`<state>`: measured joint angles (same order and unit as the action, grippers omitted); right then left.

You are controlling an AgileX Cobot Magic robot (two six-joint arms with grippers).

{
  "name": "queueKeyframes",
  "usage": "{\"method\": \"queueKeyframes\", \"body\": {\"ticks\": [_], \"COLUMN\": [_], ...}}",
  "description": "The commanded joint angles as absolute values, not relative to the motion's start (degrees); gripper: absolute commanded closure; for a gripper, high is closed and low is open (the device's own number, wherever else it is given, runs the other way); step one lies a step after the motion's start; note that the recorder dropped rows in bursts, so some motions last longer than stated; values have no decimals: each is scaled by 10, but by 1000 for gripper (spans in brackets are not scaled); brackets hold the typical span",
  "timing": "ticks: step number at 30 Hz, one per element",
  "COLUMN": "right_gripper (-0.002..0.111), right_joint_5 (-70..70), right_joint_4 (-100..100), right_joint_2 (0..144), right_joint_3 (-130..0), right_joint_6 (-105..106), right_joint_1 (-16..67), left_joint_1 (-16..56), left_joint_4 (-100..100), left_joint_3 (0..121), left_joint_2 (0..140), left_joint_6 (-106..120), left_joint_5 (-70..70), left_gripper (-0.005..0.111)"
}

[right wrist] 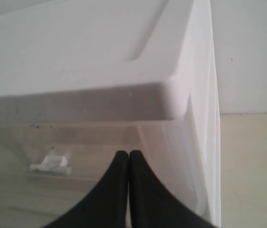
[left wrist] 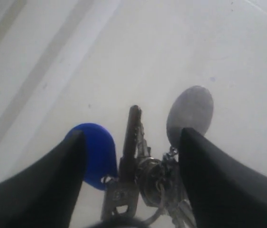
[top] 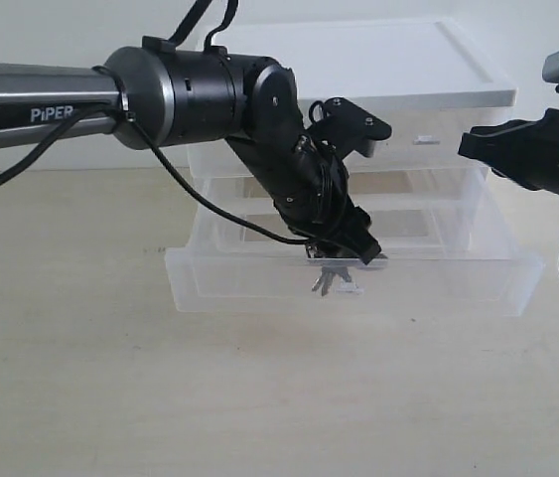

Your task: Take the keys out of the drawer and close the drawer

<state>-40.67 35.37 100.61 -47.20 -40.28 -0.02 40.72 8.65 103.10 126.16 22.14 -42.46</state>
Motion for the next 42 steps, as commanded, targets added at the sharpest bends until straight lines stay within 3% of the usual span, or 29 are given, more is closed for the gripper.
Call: {"method": "queueKeyframes", "body": {"ticks": [1,4,10,27,32,34,40,42], "right_gripper": [108,108,108,108,108,108,108,108], "right_joint_5": [-408,-409,-411,-411,-410,-410,-409,-409], "right_joint_4": [354,354,354,354,354,354,354,354], "right_joint_2": [1007,1007,1007,1007,1007,1007,1007,1007], "right_joint_3": [-474,-474,-474,-474,-474,-474,-474,-474], "right_joint_6": [-400,-400,-400,-400,-400,-400,-400,-400], "right_joint_1": [0,0,0,0,0,0,0,0], "left_joint_1": [406,406,406,440,440,436,412,412], "left_joint_4": [82,76,51,49,47,29,6,6], "left_joint_3": [1030,1030,1030,1030,1030,1029,1029,1029], "left_joint_2": [1281,1282,1282,1205,1197,1197,1210,1221], "left_joint_6": [227,229,234,262,247,251,216,200], "left_joint_5": [-432,-431,-431,-405,-464,-478,-481,-482], "left_gripper": [52,58,102,102,102,98,54,47]}}
